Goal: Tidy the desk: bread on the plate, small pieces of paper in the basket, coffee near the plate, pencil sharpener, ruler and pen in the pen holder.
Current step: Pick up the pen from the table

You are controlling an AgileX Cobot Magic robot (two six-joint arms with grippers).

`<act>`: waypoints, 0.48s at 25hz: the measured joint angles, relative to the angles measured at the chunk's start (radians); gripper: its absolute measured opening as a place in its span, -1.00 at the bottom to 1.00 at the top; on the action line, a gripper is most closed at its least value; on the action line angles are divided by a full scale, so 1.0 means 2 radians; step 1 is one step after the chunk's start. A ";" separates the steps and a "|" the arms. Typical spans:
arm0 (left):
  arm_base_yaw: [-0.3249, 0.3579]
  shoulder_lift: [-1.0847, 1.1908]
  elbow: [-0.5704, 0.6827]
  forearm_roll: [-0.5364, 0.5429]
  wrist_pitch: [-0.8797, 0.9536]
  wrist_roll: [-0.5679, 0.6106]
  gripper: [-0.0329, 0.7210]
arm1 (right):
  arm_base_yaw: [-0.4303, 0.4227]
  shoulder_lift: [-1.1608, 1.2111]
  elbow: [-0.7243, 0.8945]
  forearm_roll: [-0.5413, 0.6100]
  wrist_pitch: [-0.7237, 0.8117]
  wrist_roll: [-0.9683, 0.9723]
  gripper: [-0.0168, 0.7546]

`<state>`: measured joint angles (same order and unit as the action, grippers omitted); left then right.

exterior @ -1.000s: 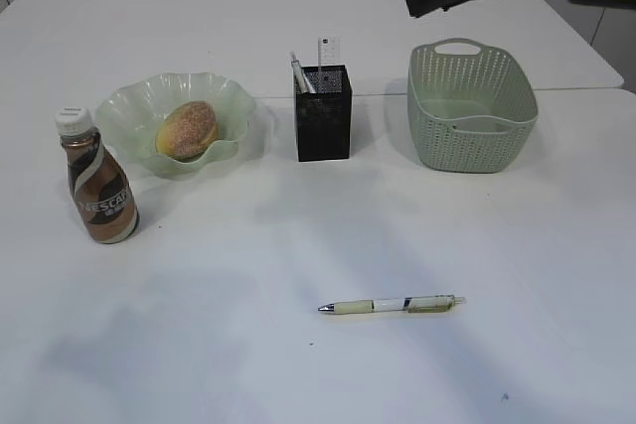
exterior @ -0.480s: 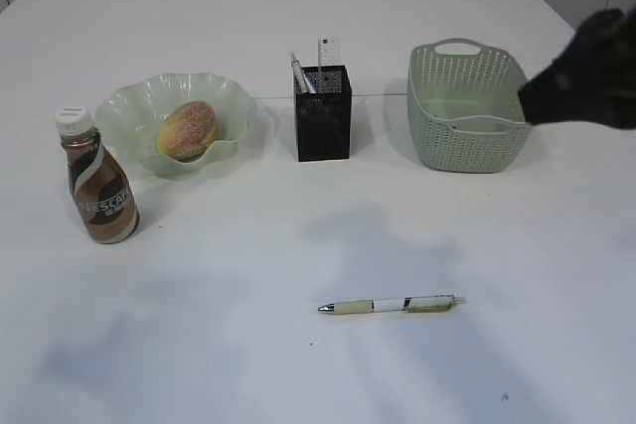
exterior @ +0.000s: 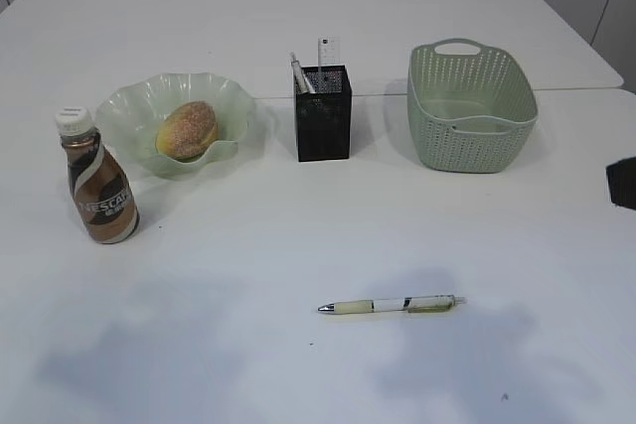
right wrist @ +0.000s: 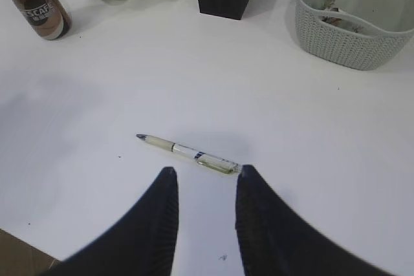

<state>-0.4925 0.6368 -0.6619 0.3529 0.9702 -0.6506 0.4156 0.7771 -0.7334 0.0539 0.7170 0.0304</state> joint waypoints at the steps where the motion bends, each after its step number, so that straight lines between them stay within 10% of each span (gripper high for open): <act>1: 0.000 0.000 0.000 0.000 0.000 0.000 -0.44 | 0.000 0.000 0.000 0.000 0.000 0.000 -0.28; 12: 0.000 0.000 0.000 0.004 0.000 0.000 -0.44 | 0.000 -0.106 0.097 -0.030 -0.004 0.019 -0.28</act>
<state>-0.4925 0.6368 -0.6619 0.3608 0.9702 -0.6506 0.4156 0.5646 -0.5395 -0.0064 0.7090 0.0682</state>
